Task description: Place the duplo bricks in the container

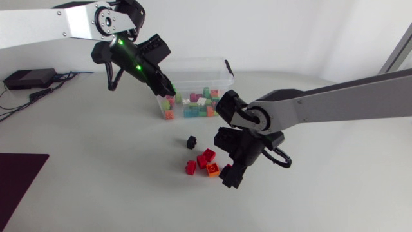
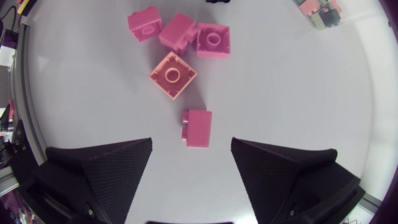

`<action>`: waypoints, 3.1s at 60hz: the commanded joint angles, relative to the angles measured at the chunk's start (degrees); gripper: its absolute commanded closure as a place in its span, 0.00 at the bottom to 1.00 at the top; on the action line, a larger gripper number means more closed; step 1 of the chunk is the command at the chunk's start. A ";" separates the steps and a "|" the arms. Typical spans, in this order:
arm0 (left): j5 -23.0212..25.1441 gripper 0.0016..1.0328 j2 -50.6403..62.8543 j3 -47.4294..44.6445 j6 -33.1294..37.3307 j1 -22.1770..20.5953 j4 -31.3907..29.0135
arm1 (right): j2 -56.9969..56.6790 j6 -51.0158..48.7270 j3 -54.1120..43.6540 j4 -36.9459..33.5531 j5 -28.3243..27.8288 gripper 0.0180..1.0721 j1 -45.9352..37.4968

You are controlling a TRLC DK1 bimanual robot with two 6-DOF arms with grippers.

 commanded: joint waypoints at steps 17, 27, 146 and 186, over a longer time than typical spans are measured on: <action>1.53 0.70 0.73 6.77 -5.55 1.76 2.69 | 6.88 -1.28 3.24 0.86 0.66 0.33 0.69; 1.53 0.70 1.43 6.94 -7.84 2.82 6.39 | 8.46 -1.28 4.03 1.56 0.58 0.60 0.69; 5.92 0.05 -12.80 -19.95 0.51 6.16 22.47 | 2.75 8.57 36.29 -0.81 -6.63 0.81 -8.28; 8.82 0.05 -14.30 -34.63 17.48 -1.40 15.79 | 12.24 10.68 46.84 4.37 -6.72 0.81 -10.47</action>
